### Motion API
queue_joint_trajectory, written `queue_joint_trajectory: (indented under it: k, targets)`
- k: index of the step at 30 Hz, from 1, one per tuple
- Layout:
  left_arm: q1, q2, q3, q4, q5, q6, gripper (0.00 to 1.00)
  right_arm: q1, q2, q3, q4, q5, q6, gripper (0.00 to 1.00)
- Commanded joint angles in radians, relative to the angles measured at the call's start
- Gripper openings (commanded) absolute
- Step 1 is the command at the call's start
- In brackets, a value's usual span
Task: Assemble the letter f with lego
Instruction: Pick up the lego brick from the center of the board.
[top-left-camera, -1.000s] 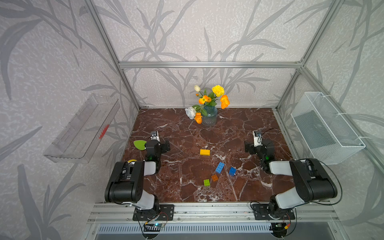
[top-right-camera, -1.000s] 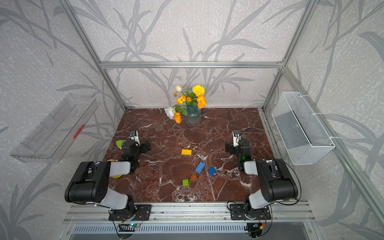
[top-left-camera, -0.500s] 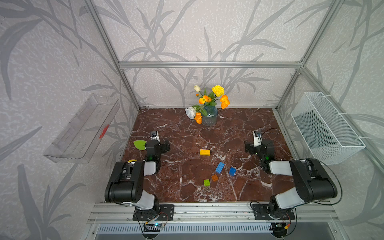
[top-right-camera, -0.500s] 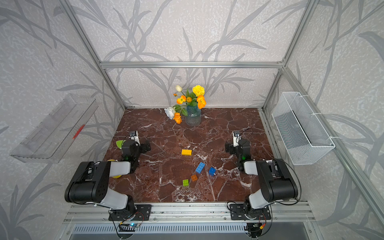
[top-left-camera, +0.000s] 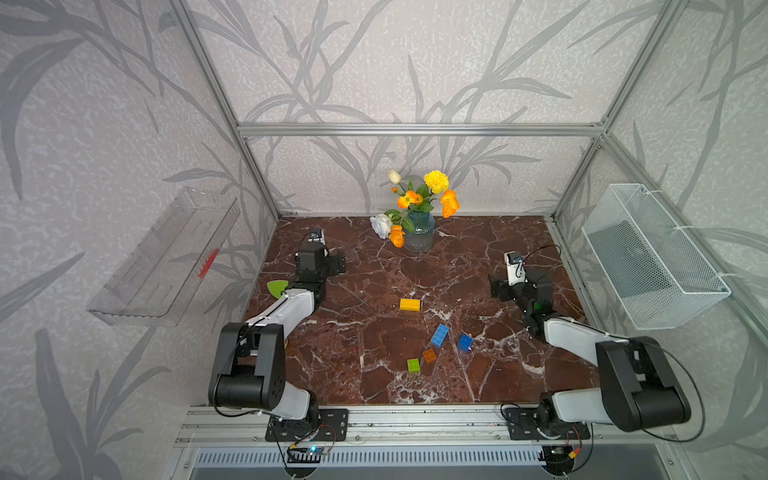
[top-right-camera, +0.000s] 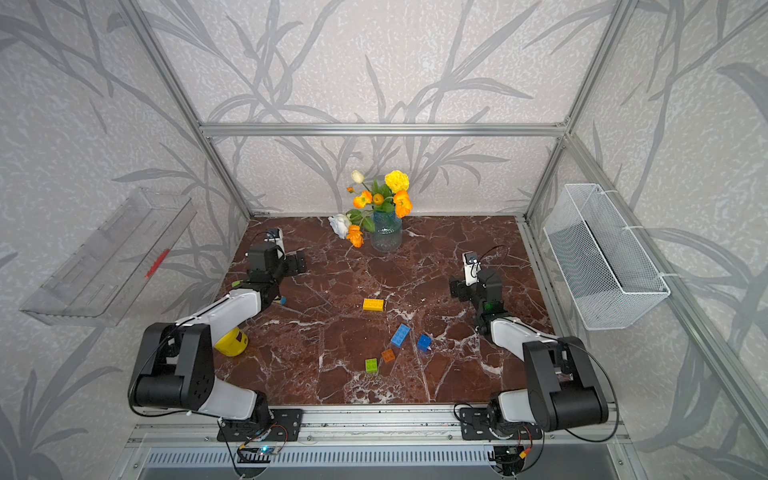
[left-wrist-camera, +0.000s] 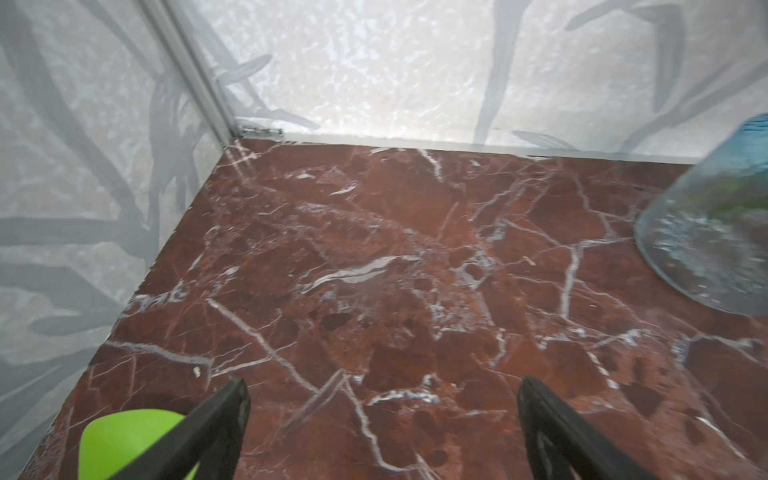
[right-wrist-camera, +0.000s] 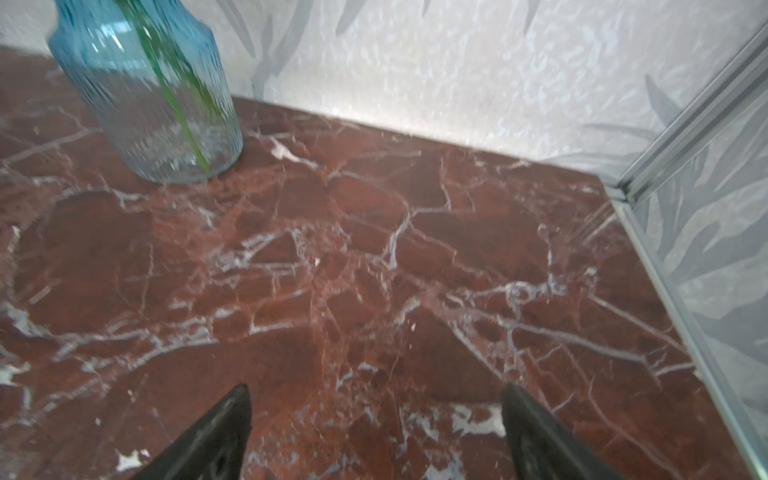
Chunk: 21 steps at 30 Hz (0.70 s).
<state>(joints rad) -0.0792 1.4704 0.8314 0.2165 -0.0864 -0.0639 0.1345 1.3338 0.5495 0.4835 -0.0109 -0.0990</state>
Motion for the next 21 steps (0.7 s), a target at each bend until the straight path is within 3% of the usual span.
queue_joint_trajectory:
  k: [1,5,9,14,21]
  targets:
    - [-0.055,-0.057,0.062,-0.204,0.015,-0.012,0.99,0.039,-0.077,0.133,-0.281,-0.010,0.021,0.90]
    - [-0.115,-0.140,0.084,-0.260,0.056,-0.017,0.99,0.135,-0.120,0.218,-0.453,0.020,0.052,0.88]
    - [-0.145,-0.292,0.026,-0.271,0.198,-0.030,1.00,0.249,-0.142,0.275,-0.619,0.054,0.089,0.84]
    - [-0.188,-0.523,-0.140,-0.219,0.326,-0.060,0.99,0.365,-0.209,0.242,-0.742,0.045,0.177,0.81]
    - [-0.249,-0.816,-0.380,-0.105,0.383,-0.137,0.99,0.536,-0.271,0.142,-0.867,0.109,0.353,0.75]
